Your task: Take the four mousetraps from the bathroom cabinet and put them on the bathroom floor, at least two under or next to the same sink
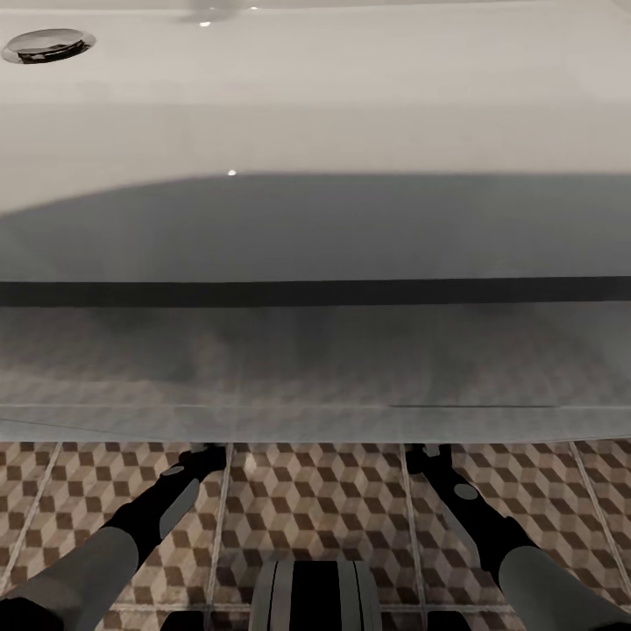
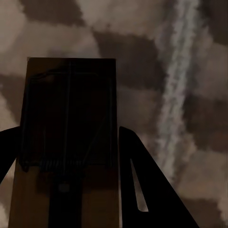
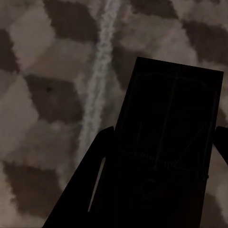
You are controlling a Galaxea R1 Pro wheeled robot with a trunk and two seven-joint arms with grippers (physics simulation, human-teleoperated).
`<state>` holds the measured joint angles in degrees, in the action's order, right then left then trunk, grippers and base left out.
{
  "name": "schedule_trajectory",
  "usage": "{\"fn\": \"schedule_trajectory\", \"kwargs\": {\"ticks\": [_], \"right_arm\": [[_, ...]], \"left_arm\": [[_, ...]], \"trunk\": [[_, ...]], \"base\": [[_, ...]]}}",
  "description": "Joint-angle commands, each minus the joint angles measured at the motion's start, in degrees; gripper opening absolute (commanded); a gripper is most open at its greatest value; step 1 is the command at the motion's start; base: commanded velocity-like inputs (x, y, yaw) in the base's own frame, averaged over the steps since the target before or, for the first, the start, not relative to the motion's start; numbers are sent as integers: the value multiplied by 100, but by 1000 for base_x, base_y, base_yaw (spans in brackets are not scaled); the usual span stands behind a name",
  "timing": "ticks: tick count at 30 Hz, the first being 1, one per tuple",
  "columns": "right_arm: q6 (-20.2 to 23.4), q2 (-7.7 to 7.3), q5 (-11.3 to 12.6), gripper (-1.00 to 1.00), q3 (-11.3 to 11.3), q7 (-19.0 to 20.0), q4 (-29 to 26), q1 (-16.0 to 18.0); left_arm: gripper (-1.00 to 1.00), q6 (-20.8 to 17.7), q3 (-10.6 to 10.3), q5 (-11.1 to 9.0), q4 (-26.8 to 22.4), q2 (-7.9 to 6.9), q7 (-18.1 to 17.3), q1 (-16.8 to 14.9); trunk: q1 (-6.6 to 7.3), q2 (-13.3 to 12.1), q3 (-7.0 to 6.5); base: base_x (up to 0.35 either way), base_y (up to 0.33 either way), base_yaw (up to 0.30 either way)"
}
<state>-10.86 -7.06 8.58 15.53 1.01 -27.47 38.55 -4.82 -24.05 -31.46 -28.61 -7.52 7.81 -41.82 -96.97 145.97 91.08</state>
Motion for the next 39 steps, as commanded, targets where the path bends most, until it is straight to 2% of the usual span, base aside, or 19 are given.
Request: {"fn": "schedule_trajectory", "kwargs": {"ticks": [1,8,22,29,39], "right_arm": [[-24,-6,68,-100,27,30,5,4],[-21,-6,66,-100,28,30,5,4],[37,27,88,-100,29,20,3,51],[425,29,71,-100,25,-80,5,96],[470,30,68,-100,20,-92,2,100]], "left_arm": [[-100,-22,-49,-28,-17,-9,63,-2],[-100,155,-47,-28,-20,-5,63,-2],[-100,225,-47,-37,-22,31,63,-6],[-100,227,-47,-28,-22,78,63,-3],[-100,227,-47,-27,-22,92,63,-7]], "trunk": [[1,1,3],[1,1,3],[1,1,3],[1,1,3],[1,1,3]], "base": [[0,0,0],[0,0,0],[0,0,0],[0,0,0],[0,0,0]]}}
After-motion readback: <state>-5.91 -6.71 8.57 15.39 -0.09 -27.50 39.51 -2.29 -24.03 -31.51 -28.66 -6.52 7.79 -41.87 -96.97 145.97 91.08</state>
